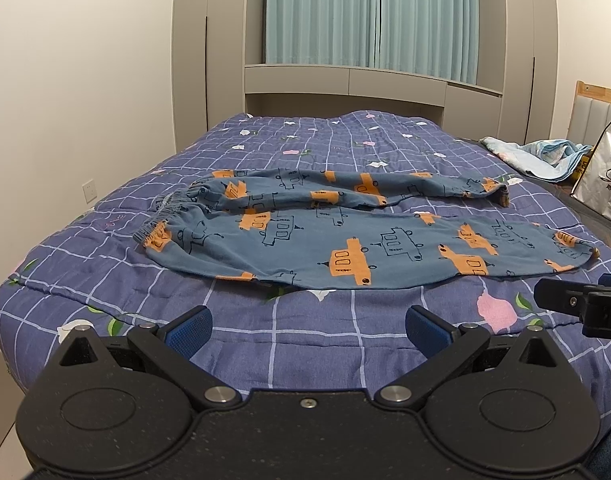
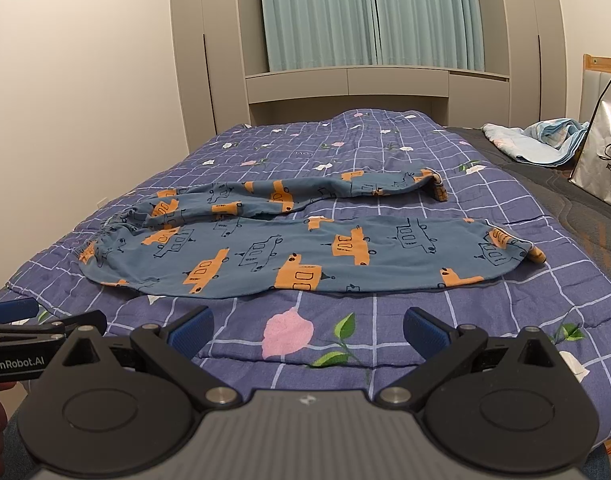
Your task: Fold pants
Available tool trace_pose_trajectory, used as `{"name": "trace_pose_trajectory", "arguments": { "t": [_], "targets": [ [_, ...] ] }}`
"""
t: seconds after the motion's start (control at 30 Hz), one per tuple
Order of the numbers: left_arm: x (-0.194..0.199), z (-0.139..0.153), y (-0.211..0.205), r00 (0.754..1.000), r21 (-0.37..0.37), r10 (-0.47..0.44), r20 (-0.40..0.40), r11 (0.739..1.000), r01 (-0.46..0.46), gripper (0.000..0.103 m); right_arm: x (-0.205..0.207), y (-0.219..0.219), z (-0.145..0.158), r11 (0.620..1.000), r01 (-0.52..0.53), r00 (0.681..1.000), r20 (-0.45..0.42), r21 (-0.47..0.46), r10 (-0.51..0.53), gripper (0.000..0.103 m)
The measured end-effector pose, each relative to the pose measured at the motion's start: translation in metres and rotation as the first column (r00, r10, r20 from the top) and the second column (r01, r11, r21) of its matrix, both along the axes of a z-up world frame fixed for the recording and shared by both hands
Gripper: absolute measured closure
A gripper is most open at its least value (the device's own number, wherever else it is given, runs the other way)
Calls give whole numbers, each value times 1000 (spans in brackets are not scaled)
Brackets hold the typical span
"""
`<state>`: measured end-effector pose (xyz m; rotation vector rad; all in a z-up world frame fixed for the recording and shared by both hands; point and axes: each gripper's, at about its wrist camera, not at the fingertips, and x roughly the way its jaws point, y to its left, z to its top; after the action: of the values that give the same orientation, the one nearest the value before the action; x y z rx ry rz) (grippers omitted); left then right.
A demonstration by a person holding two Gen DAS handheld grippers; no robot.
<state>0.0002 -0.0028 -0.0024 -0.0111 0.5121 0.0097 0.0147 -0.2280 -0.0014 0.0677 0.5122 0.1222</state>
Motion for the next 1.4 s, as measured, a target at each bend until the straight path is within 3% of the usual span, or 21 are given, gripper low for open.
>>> {"name": "trace_pose_trajectory", "arguments": {
  "t": [0.4,0.73,1.17,1.4],
  "targets": [
    [8,-2,-1,1000,14,-9,-19,1000,9,0,4,4,0,1000,0,1000,-22,-9,0,0],
    [41,10,-1,1000,42,-7,-26,999,8,0,29,1,9,1000,-2,998,-58,-17,1,0],
    [119,25,14,998,83,5,-70,997,0,0,93,-8,22,999,-19,997,-71,-36,16,0],
    [182,40,45,997,172,64,-35,983,-57,0,151,-6,31,996,-62,997,-58,-61,59,0]
  ]
}}
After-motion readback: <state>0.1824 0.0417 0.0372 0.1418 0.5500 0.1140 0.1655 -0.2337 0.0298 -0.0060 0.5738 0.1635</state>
